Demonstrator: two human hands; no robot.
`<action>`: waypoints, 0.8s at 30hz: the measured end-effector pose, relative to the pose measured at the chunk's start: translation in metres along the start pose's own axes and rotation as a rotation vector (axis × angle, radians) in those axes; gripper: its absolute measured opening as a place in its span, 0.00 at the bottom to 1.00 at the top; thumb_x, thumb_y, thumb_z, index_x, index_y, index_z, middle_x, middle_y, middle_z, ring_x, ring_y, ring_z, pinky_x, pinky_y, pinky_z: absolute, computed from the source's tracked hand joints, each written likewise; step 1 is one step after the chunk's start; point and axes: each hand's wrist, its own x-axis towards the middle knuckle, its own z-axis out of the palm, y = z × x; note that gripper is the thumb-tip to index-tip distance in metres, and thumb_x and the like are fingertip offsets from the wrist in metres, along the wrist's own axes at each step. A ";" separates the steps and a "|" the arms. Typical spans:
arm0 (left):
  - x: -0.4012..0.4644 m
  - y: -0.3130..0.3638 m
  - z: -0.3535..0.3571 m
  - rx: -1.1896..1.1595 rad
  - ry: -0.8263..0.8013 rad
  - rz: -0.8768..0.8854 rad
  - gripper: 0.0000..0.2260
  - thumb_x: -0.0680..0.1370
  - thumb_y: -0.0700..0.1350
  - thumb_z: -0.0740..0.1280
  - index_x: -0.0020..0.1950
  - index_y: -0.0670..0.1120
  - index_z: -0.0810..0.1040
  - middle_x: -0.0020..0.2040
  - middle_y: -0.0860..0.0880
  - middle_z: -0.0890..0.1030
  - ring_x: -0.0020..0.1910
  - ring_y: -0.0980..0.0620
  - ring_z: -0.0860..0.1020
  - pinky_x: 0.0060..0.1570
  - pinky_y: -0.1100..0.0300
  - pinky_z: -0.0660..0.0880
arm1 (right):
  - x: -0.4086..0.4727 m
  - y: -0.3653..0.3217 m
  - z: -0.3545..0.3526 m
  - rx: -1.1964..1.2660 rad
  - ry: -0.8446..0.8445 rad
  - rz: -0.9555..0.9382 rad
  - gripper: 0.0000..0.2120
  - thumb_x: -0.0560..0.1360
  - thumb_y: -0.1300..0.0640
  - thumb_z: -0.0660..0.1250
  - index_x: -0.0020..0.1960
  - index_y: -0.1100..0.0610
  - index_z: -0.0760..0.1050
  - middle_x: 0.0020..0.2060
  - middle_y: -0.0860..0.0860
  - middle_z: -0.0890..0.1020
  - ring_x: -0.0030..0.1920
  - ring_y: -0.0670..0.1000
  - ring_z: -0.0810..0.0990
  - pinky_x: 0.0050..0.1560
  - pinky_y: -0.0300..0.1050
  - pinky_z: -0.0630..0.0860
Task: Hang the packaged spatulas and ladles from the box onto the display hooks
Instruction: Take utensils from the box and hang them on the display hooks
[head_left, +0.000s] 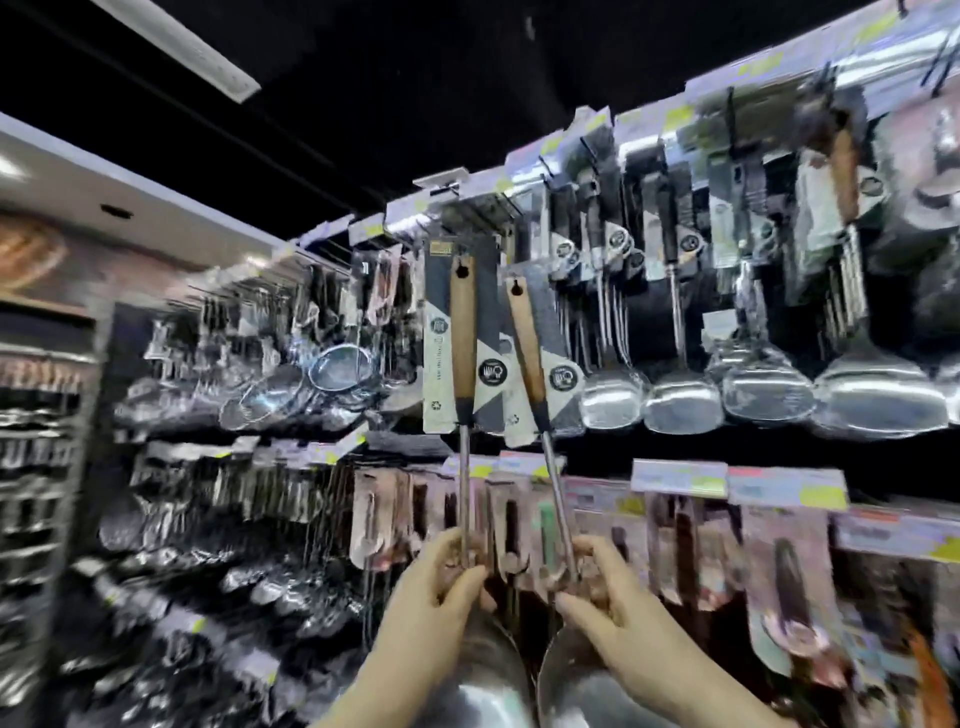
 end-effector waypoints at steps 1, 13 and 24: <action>0.013 -0.007 -0.012 -0.013 0.016 0.000 0.08 0.76 0.37 0.64 0.50 0.50 0.74 0.29 0.49 0.78 0.26 0.56 0.75 0.35 0.58 0.71 | 0.017 -0.001 0.007 0.006 -0.005 -0.003 0.15 0.77 0.49 0.62 0.55 0.34 0.60 0.47 0.49 0.81 0.48 0.51 0.80 0.55 0.44 0.73; 0.222 -0.039 -0.095 -0.017 0.026 0.171 0.09 0.77 0.37 0.62 0.49 0.51 0.74 0.30 0.47 0.79 0.31 0.53 0.77 0.39 0.60 0.74 | 0.226 -0.040 0.025 0.011 0.174 -0.200 0.10 0.77 0.59 0.63 0.50 0.45 0.67 0.33 0.51 0.75 0.32 0.44 0.70 0.33 0.31 0.66; 0.364 -0.044 -0.099 -0.231 -0.257 0.260 0.09 0.77 0.32 0.60 0.47 0.46 0.72 0.21 0.50 0.76 0.28 0.49 0.74 0.41 0.54 0.74 | 0.335 -0.055 0.003 -0.142 0.478 -0.064 0.09 0.77 0.59 0.63 0.54 0.48 0.68 0.31 0.53 0.69 0.30 0.48 0.66 0.31 0.40 0.62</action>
